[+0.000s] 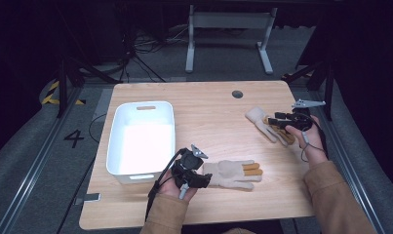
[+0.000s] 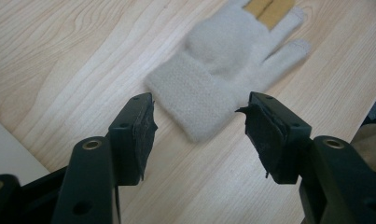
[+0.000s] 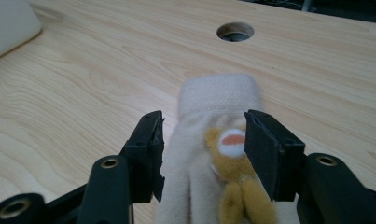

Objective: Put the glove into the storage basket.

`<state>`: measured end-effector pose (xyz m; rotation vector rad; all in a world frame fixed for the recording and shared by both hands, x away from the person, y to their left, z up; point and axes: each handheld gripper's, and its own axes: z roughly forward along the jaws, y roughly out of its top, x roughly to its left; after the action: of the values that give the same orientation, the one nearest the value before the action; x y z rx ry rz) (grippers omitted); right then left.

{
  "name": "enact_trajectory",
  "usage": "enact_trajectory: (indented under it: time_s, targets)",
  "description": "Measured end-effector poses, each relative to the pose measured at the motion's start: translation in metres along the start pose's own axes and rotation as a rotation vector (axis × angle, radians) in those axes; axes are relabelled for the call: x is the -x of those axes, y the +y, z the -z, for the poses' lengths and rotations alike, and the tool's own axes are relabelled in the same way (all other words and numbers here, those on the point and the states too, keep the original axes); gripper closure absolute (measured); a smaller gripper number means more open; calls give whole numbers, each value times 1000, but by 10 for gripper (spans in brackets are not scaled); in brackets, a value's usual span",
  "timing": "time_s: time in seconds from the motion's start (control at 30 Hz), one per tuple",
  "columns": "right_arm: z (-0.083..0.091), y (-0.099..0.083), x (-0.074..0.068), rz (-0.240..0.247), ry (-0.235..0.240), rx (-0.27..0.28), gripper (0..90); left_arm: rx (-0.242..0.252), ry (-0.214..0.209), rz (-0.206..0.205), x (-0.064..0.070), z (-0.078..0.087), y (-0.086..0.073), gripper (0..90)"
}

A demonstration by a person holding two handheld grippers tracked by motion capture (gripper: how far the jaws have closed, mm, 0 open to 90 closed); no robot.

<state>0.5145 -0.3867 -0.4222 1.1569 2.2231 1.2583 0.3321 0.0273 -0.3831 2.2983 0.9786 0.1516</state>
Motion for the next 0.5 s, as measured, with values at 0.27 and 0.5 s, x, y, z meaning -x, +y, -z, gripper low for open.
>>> enact_trajectory:
  time_s: [0.27,0.5]
  targets:
    - [-18,-11,8,-6,-38,-47,525,3,9,11,-3,2,-5,427]
    - [-24,-16,10,-2,-60,-79,544,0,13,15,-3,1,-6,428]
